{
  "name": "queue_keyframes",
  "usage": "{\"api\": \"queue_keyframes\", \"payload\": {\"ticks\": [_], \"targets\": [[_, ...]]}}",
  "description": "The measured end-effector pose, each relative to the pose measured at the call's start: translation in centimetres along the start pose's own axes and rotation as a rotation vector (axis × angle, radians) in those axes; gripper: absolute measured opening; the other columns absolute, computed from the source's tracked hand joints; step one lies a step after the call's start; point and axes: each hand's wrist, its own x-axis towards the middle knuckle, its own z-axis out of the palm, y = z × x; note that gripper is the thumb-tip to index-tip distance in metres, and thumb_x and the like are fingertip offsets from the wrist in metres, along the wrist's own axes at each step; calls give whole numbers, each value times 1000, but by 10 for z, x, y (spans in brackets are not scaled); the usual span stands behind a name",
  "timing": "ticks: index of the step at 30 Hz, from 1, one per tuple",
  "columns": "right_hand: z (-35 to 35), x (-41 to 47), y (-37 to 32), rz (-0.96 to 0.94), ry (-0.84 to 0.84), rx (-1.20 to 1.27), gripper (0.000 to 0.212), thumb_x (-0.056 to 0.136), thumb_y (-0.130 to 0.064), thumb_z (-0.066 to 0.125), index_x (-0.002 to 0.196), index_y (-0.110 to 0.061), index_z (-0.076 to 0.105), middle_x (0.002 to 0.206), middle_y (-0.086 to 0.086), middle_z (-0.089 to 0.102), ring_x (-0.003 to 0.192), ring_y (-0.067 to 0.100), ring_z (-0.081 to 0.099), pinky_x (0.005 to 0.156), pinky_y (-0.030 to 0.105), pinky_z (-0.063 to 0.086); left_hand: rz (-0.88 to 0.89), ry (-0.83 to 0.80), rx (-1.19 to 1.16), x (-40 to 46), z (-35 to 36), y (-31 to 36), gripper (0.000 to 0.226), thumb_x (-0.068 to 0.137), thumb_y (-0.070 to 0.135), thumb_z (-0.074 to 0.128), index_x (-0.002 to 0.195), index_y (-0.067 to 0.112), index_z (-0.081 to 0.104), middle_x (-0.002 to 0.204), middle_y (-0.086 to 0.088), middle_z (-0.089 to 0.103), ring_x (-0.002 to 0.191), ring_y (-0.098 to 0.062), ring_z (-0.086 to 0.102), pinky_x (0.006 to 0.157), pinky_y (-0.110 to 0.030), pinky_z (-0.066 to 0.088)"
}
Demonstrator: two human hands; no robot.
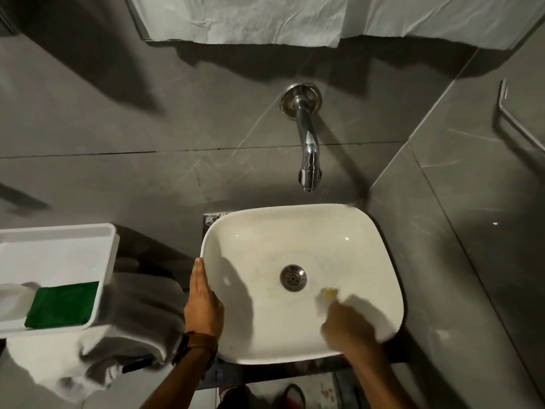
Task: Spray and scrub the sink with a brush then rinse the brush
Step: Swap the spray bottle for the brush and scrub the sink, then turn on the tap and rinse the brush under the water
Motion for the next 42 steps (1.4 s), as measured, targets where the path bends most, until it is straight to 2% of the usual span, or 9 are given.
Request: {"api": "queue_keyframes", "payload": {"ticks": [5, 11, 16, 21, 25, 28, 34, 38, 42], "targets": [[30, -16, -99, -368, -121, 61, 47, 95, -21, 47, 141, -26, 55, 136, 12, 65, 126, 36, 62, 102, 43, 51, 19, 5, 9, 1, 1, -2, 80, 86, -9, 45, 156, 17, 17, 161, -8, 26, 119, -40, 57, 90, -49, 53], [4, 32, -68, -78, 151, 42, 37, 103, -19, 41, 137, -14, 55, 133, 8, 66, 120, 27, 66, 94, 38, 54, 35, 12, 3, 2, 3, -5, 80, 86, -11, 44, 156, 16, 18, 161, -9, 27, 124, -39, 54, 94, -50, 51], [7, -22, -54, -127, -88, 4, 34, 99, -16, 43, 129, -13, 59, 135, 10, 65, 123, 29, 64, 98, 38, 51, 19, 10, 6, 2, 4, -4, 80, 86, -10, 46, 156, 16, 17, 162, -8, 25, 119, -39, 57, 90, -48, 53], [12, -42, -100, -304, -318, 299, 51, 86, -19, 51, 136, -11, 58, 141, 13, 61, 131, 32, 58, 104, 37, 50, 36, 4, 34, 1, 3, -3, 81, 85, -12, 47, 156, 12, 17, 162, -10, 24, 120, -40, 56, 88, -47, 54], [-6, -38, -78, -248, -256, 608, 19, 83, -17, 55, 99, -12, 65, 99, 15, 71, 77, 22, 59, 65, 29, 41, 64, -7, 54, 6, 3, -7, 72, 89, -7, 46, 154, 6, 19, 161, -17, 23, 143, -37, 33, 114, -51, 34], [-17, -29, -46, -156, -95, 777, 15, 82, -25, 62, 90, -16, 70, 72, -1, 62, 58, 15, 50, 56, 28, 37, 98, 83, 222, 12, -1, 2, 58, 93, 14, 45, 150, 7, 33, 158, -14, 32, 141, -40, 33, 111, -59, 33], [-31, -29, -20, -239, 48, 465, 38, 94, -51, 52, 105, -25, 77, 110, 6, 76, 104, 30, 70, 81, 35, 54, 392, 43, -2, 56, -42, 99, 33, 99, 34, 41, 115, 20, 67, 112, -8, 71, 103, -34, 63, 88, -41, 48], [4, -47, -55, -334, -71, 269, 53, 88, -53, 40, 112, -18, 73, 120, 11, 74, 109, 35, 69, 89, 40, 57, 454, -100, -243, 74, -59, 175, 31, 100, 38, 49, 115, 22, 70, 113, 4, 73, 106, -10, 66, 90, -23, 50], [30, -68, -86, -432, -158, 192, 60, 90, -47, 33, 129, -10, 59, 135, 21, 62, 127, 41, 60, 105, 46, 49, 528, -146, -314, 72, -61, 221, 30, 97, 38, 55, 114, 19, 72, 109, 4, 75, 102, -6, 67, 82, -12, 48]]}}
